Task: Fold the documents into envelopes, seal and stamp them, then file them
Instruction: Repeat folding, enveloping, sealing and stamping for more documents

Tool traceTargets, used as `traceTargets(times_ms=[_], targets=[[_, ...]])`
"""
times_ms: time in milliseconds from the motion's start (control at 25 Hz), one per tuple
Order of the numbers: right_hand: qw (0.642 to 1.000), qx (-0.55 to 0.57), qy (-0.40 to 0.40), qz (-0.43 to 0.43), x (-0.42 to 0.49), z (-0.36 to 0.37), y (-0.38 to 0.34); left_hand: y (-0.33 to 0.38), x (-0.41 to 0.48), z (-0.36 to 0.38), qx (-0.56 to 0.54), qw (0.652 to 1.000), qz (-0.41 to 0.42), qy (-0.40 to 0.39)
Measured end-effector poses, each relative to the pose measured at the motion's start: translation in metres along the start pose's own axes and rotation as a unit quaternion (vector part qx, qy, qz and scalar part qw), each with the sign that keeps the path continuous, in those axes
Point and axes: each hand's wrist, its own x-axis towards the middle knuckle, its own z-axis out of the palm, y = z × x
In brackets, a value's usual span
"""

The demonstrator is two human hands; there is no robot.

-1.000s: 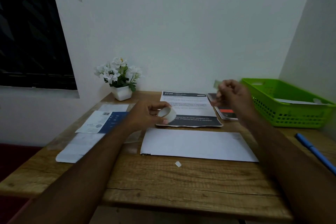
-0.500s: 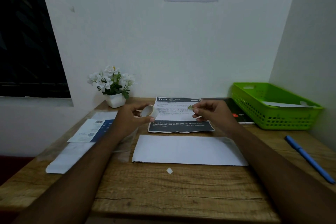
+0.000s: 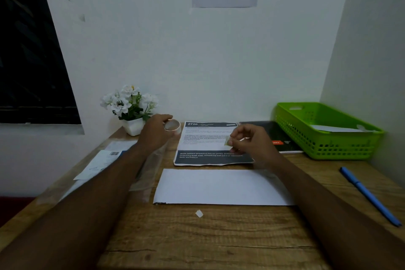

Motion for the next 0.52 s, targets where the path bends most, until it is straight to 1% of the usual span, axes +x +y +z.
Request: traceTargets(times_ms=[120,240,360,520], targets=[[1.000,0.003,-0.009,0.008,0.003,-0.003,0.004,-0.015,0.015,0.012,0.071,0.996,-0.051,-0.031],[1.000,-0.015,0.000,0.013,0.006,-0.005,0.007,-0.022,0.018,0.024,0.111,0.988,-0.093,-0.060],[1.000,-0.017,0.009,0.016,0.008,-0.006,0.007,-0.024,0.020,0.023,0.079,0.989,-0.112,-0.056],[1.000,-0.021,0.000,0.023,0.007,-0.005,0.008,-0.020,0.012,0.011,0.043,0.992,-0.090,-0.083]])
